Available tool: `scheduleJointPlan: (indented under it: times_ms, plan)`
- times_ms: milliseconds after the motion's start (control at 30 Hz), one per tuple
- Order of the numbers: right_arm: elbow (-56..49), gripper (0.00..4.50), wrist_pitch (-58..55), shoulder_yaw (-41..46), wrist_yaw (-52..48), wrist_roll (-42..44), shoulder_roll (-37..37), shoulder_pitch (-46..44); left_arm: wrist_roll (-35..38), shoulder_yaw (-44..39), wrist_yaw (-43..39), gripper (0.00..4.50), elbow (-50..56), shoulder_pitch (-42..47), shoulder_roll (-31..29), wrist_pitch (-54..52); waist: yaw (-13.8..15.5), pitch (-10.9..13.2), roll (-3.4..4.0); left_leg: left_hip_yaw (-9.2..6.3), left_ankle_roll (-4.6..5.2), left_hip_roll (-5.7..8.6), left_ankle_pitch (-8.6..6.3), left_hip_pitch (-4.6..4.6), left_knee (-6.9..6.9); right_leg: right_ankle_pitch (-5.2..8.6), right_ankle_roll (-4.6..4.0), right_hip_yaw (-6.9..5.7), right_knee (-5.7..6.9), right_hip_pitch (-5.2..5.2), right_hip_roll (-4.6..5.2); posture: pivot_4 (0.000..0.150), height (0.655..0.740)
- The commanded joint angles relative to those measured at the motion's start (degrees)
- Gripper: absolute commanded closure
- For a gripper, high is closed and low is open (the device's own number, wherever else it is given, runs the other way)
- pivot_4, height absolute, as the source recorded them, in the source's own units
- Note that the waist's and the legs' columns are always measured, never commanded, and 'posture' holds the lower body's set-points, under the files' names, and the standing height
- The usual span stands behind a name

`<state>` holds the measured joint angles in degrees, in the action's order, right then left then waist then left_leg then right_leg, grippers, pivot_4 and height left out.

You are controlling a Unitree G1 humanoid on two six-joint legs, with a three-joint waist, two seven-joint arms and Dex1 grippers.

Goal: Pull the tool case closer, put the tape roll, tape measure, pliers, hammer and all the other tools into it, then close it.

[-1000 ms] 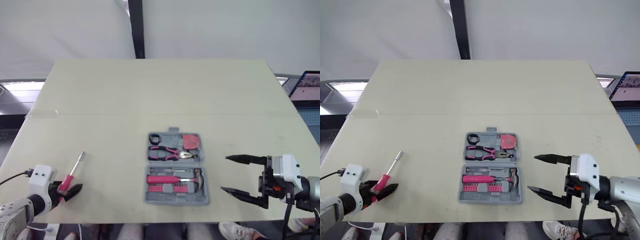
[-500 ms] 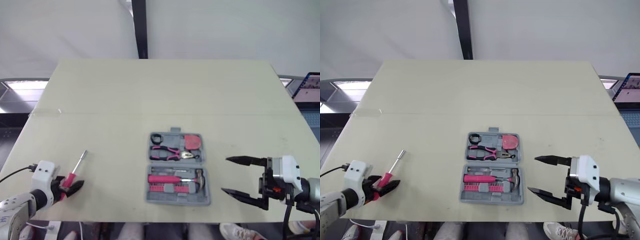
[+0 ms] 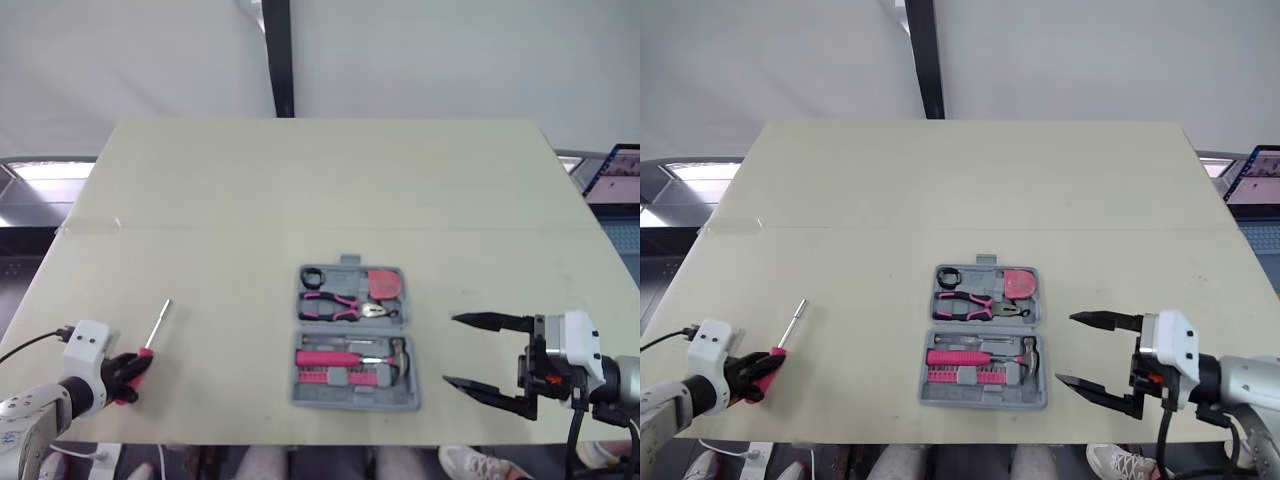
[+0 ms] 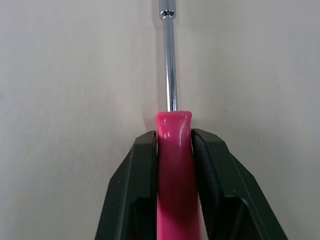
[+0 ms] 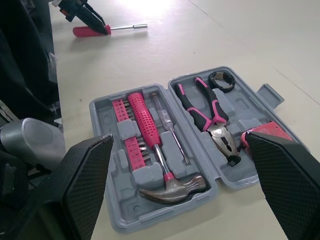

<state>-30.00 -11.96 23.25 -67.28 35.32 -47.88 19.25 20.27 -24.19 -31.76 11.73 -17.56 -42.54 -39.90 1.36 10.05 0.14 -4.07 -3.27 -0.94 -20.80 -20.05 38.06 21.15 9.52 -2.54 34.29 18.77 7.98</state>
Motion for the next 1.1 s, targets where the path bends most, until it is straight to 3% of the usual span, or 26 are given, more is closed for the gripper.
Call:
scheduleJointPlan:
  times_ms: [33, 233, 833, 1100]
  plan:
    - [-0.35, 0.00, 0.18, 3.51, -0.74, 1.55, 0.02, 1.58, 0.07, 0.71, -6.49, 3.95, 6.72, -2.55, -4.46, 2.38, -0.04, 0.02, -0.03, 0.00, 0.00, 0.00, 0.00, -0.03, 0.00, 0.00, 0.00, 0.00, 0.00, 0.04, 0.00, 0.150, 0.7400]
    - [1.03, 0.00, 0.80, 4.01, -1.51, 1.30, -0.05, 1.44, 3.48, 4.63, -14.74, 3.95, 17.35, -2.64, -9.12, 1.97, -0.06, 0.05, -0.01, 0.02, 0.00, -0.01, 0.00, -0.04, -0.01, 0.00, 0.00, 0.00, -0.05, 0.04, 0.00, 0.150, 0.7400]
    - [2.08, 0.00, 1.71, 4.51, -2.28, 0.01, -0.73, 2.02, 5.27, 34.89, -16.40, 3.95, 32.60, 28.78, -16.44, -16.99, -0.13, 0.07, 0.02, 0.02, 0.00, 0.00, 0.00, -0.05, 0.02, 0.00, 0.00, 0.02, 0.05, 0.06, -0.02, 0.150, 0.7400]
    - [1.19, 0.00, 1.19, 4.96, -2.72, 0.23, -1.07, 3.22, 4.01, 47.41, -14.03, 3.95, 33.03, 41.96, -9.89, -23.48, 0.03, 0.08, 0.01, 0.01, 0.01, 0.01, 0.01, -0.12, 0.07, 0.00, 0.01, 0.02, 0.05, 0.07, -0.03, 0.150, 0.7400]
